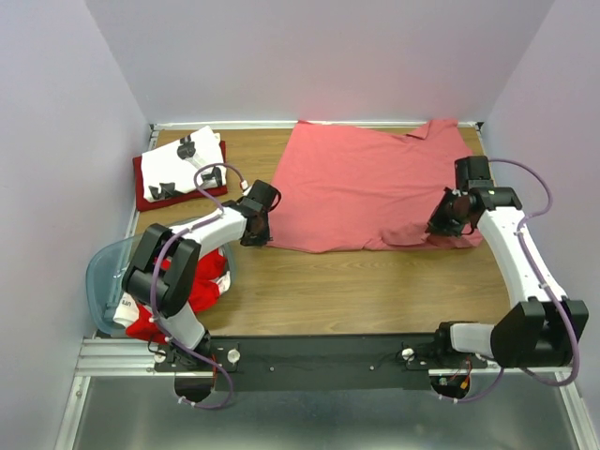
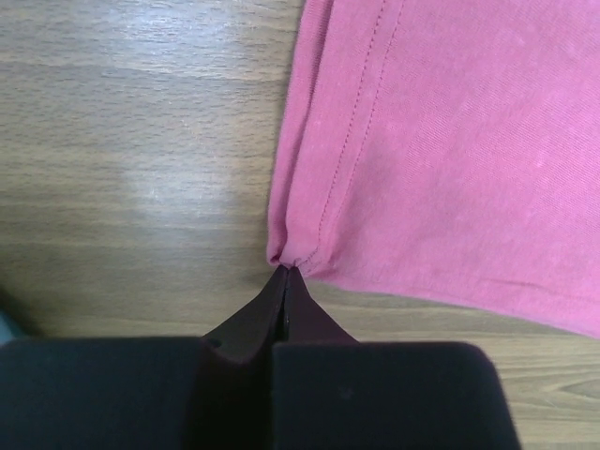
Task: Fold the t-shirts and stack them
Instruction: Fold the tshirt
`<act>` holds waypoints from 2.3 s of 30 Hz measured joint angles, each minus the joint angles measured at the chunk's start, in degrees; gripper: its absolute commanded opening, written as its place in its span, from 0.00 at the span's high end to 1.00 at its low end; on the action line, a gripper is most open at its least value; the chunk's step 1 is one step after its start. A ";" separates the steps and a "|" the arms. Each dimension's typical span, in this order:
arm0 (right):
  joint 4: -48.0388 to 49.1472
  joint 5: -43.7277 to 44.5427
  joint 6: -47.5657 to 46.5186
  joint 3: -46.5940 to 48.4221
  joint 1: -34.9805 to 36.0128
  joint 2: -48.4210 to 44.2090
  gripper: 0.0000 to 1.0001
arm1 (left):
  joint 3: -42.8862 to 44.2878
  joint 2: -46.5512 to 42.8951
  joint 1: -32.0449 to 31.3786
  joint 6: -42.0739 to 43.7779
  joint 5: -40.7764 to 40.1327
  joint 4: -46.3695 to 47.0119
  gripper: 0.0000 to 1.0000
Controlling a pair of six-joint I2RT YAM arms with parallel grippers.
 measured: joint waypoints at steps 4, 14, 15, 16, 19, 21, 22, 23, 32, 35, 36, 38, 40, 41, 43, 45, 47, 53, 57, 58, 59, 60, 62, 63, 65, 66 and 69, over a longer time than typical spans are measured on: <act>-5.40 -0.20 0.33 2.05 0.00 -4.07 0.99 | -0.07 -2.21 0.50 0.02 0.17 -0.13 1.00; -17.53 -3.45 3.17 3.91 0.00 -11.96 0.99 | -1.25 -11.52 5.64 0.20 2.19 -0.04 1.00; -18.71 -3.93 3.43 3.93 0.00 -12.57 1.00 | -1.36 -12.44 6.03 0.26 2.29 -0.07 1.00; -19.17 -4.33 3.58 3.93 0.00 -12.96 1.00 | -1.46 -13.51 6.36 0.33 2.38 -0.17 1.00; -20.13 -6.71 4.63 3.93 0.00 -14.47 0.99 | -1.79 -15.41 6.56 0.70 2.86 -0.31 1.00; -20.65 -8.98 5.64 3.93 0.00 -15.63 0.99 | -2.45 -16.48 6.75 0.87 3.30 -0.59 1.00; -20.74 -9.57 5.90 3.93 0.00 -16.02 0.99 | -2.86 -17.03 6.82 0.92 3.63 -0.96 1.00; -20.92 -10.60 6.69 3.93 0.00 -16.61 0.99 | -3.43 -17.75 6.97 0.92 3.85 -1.29 1.00; -21.64 -11.56 9.79 3.93 0.00 -17.03 0.99 | -5.86 -20.20 8.44 1.62 5.81 -2.14 0.94; -21.38 -11.61 10.60 3.89 0.00 -17.00 0.99 | -4.66 -15.08 8.44 2.38 6.69 -1.25 0.84; -21.22 -11.61 10.75 3.80 0.00 -17.11 0.99 | -4.31 -13.88 8.41 2.51 6.75 -1.11 0.81; -20.63 -11.67 11.23 3.30 0.00 -17.44 1.00 | -2.95 -10.69 8.41 3.26 6.80 -0.79 0.75; -20.00 -11.80 11.80 2.49 0.00 -17.99 1.00 | -1.46 -8.74 8.41 3.85 6.71 -0.66 0.69; -19.87 -11.85 12.02 2.16 0.00 -18.23 1.00 | -0.59 -7.58 8.41 4.04 6.62 -0.31 0.66; -19.65 -11.98 12.41 1.88 0.00 -18.51 0.99 | 0.63 -6.21 8.41 4.52 6.10 0.26 0.62; -19.28 -12.00 12.66 1.88 0.00 -18.69 0.99 | 1.18 -5.07 8.41 5.05 5.64 0.61 0.59; -18.84 -12.00 12.79 1.88 0.00 -18.82 0.99 | 1.22 -4.17 8.35 5.29 5.20 0.66 0.59; -18.40 -12.00 12.96 1.88 0.00 -18.88 0.99 | 1.22 -1.84 7.65 5.46 2.97 0.31 0.57; -17.90 -12.02 13.11 1.88 0.00 -18.88 1.00 | 1.22 -0.63 6.67 5.46 1.97 0.11 0.54; -17.79 -12.02 13.11 1.88 0.00 -18.88 1.00 | 1.22 -0.31 6.40 5.46 1.77 0.09 0.55; -17.66 -12.02 13.11 1.88 0.00 -18.88 0.99 | 1.22 -0.09 6.23 5.44 1.66 0.09 0.54; -17.51 -12.02 13.11 1.88 0.00 -18.88 0.99 | 1.22 0.15 6.03 5.44 1.53 0.11 0.54; -17.25 -12.07 13.14 1.88 0.00 -18.88 0.99 | 1.22 0.81 5.60 5.42 1.20 0.11 0.54; -17.14 -12.07 13.14 1.88 0.00 -18.88 0.99 | 1.22 1.11 5.44 5.42 1.07 0.11 0.54; -17.03 -12.09 13.20 1.88 0.00 -18.91 0.99 | 1.31 1.62 5.18 5.42 0.70 0.15 0.54; -17.00 -12.11 13.27 1.88 0.00 -18.95 1.00 | 1.33 1.64 5.07 5.40 0.48 0.24 0.54; -16.90 -12.15 13.33 1.62 0.00 -19.47 1.00 | 1.33 1.73 4.85 5.35 -0.37 0.26 0.59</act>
